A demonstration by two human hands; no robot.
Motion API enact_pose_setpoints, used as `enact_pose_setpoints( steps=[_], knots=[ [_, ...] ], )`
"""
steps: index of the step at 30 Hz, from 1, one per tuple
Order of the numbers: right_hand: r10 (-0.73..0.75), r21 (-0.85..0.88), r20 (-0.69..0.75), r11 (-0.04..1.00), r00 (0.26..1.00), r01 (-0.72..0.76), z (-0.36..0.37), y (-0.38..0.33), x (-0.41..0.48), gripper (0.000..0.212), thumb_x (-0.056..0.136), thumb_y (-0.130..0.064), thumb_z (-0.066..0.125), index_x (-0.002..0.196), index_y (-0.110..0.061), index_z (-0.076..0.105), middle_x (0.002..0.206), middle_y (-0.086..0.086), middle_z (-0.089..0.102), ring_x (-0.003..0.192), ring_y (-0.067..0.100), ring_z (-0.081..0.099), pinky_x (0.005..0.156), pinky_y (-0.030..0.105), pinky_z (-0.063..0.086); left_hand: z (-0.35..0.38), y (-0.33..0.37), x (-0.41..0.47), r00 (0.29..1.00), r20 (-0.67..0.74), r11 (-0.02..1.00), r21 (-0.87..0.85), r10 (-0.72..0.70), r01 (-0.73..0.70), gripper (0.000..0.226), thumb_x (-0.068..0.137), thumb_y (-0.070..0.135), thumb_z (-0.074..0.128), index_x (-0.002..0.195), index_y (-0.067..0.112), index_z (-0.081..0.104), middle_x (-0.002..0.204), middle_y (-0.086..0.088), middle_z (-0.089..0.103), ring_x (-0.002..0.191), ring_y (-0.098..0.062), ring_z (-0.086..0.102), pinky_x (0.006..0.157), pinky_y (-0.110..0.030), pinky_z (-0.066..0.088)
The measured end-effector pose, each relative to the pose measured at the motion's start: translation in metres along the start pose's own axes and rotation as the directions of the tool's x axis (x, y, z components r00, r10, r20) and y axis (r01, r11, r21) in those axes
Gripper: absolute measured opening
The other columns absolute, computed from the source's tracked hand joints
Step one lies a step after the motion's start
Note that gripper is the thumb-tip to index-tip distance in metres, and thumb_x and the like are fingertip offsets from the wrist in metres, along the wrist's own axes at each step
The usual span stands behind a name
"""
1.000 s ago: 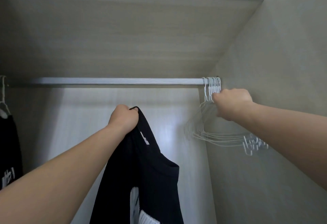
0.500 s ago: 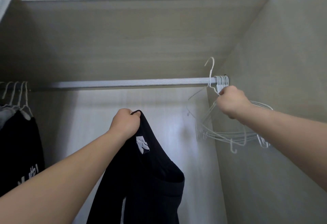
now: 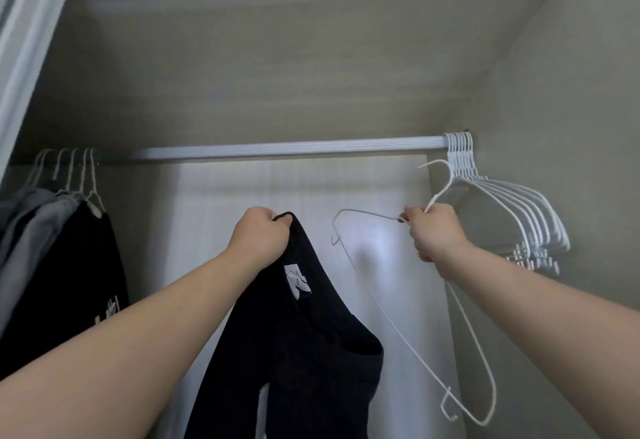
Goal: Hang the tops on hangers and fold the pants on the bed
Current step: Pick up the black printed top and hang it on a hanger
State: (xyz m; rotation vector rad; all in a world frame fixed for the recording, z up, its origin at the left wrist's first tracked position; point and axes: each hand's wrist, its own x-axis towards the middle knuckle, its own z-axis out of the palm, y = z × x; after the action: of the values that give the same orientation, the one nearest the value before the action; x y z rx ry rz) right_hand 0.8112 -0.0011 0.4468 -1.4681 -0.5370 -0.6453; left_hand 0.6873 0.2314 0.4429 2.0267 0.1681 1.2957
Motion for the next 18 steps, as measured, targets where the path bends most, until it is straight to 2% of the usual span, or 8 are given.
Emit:
enact_pose_setpoints(
  steps=[3, 6, 8, 10, 14, 18],
  knots=[
    [-0.035, -0.002, 0.019, 0.999, 0.999, 0.035, 0.004, -0.005, -0.027, 0.023, 0.093, -0.016, 0.052, 0.078, -0.016, 0.069, 0.041, -0.008, 0.033, 0.042, 0.018, 0.028, 0.046, 0.023, 0.025, -0.001, -0.015, -0.006, 1.000, -0.003, 0.997, 0.078, 0.000, 0.001, 0.042, 0.099, 0.029, 0.058, 0.063, 0.012, 0.044, 0.060, -0.005, 0.044, 0.062, -0.027, 0.044, 0.060, -0.031, 0.033],
    [-0.075, 0.001, -0.006, 0.997, 0.997, 0.075, 0.008, -0.009, -0.062, 0.024, 0.094, -0.017, 0.053, 0.079, -0.021, 0.070, 0.039, -0.013, 0.035, 0.041, 0.013, 0.030, 0.051, 0.026, 0.026, 0.000, -0.027, -0.017, 1.000, -0.011, 0.988, 0.155, 0.014, -0.012, 0.048, 0.098, 0.030, 0.060, 0.057, 0.014, 0.042, 0.054, -0.002, 0.043, 0.057, -0.024, 0.044, 0.056, -0.030, 0.033],
    [-0.094, 0.022, 0.007, 0.995, 0.996, 0.094, 0.007, -0.010, -0.091, 0.025, 0.096, -0.017, 0.051, 0.081, -0.024, 0.071, 0.039, -0.016, 0.037, 0.036, 0.006, 0.032, 0.047, 0.023, 0.027, 0.000, -0.034, -0.031, 1.000, -0.001, 0.986, 0.165, 0.016, -0.015, 0.052, 0.098, 0.029, 0.061, 0.054, 0.015, 0.036, 0.050, 0.000, 0.038, 0.053, -0.022, 0.039, 0.053, -0.030, 0.029],
    [-0.100, 0.063, 0.036, 0.993, 0.994, 0.097, 0.002, -0.010, -0.123, 0.026, 0.097, -0.017, 0.051, 0.083, -0.025, 0.071, 0.041, -0.017, 0.035, 0.036, 0.005, 0.032, 0.040, 0.019, 0.027, -0.003, -0.037, -0.050, 1.000, 0.008, 0.985, 0.174, 0.007, -0.008, 0.053, 0.098, 0.029, 0.061, 0.053, 0.013, 0.039, 0.049, 0.000, 0.038, 0.052, -0.021, 0.039, 0.051, -0.030, 0.027],
    [-0.092, 0.151, 0.060, 0.985, 0.994, 0.082, -0.023, -0.011, -0.184, 0.026, 0.100, -0.021, 0.052, 0.085, -0.025, 0.073, 0.046, -0.014, 0.032, 0.040, 0.007, 0.028, 0.042, 0.019, 0.026, -0.014, -0.033, -0.092, 0.998, 0.043, 0.991, 0.126, -0.051, 0.046, 0.044, 0.099, 0.030, 0.061, 0.073, -0.005, 0.063, 0.062, -0.009, 0.055, 0.061, -0.027, 0.054, 0.060, -0.031, 0.042],
    [-0.089, 0.252, 0.108, 0.966, 0.990, 0.059, -0.063, -0.007, -0.244, 0.020, 0.092, -0.029, 0.057, 0.085, -0.027, 0.075, 0.046, -0.014, 0.032, 0.042, 0.009, 0.027, 0.047, 0.022, 0.025, -0.020, -0.027, -0.143, 0.990, 0.017, 0.987, 0.076, -0.143, 0.141, 0.044, 0.098, 0.029, 0.062, 0.073, -0.007, 0.060, 0.067, -0.013, 0.051, 0.063, -0.024, 0.052, 0.065, -0.041, 0.051]
  ],
)
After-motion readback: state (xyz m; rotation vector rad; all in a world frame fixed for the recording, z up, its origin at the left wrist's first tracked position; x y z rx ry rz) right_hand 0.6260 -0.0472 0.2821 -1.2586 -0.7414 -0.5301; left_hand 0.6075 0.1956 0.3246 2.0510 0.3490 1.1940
